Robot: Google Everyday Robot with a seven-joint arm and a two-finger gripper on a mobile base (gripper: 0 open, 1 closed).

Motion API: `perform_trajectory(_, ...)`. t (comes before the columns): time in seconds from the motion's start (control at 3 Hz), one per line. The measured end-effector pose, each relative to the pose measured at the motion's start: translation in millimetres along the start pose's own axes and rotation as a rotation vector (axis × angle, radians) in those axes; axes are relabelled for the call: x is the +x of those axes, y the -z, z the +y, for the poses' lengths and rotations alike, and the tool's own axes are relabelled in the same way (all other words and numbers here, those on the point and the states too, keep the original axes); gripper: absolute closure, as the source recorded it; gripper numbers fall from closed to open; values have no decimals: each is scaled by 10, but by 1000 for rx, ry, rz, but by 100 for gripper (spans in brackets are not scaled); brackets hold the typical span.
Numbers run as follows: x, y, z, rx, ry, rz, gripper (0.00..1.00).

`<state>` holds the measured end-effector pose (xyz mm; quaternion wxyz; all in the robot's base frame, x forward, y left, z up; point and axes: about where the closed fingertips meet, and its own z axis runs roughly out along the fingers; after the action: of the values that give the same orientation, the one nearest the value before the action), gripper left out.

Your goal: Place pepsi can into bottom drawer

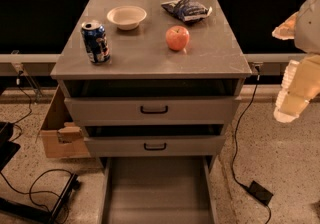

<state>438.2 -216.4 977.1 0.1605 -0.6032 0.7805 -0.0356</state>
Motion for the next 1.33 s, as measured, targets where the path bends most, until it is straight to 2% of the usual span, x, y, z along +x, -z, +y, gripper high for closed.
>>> perform_trajectory(0.33, 0, 0, 0, 0, 0, 0, 0)
perform_trajectory(0.67, -126, -49, -94, 7, -16, -107, 0)
perform_trajectory(1.0, -288, -303, -372, 28, -87, -337, 0)
perform_trajectory(1.33, -602, -484, -705, 63, -153, -593, 0)
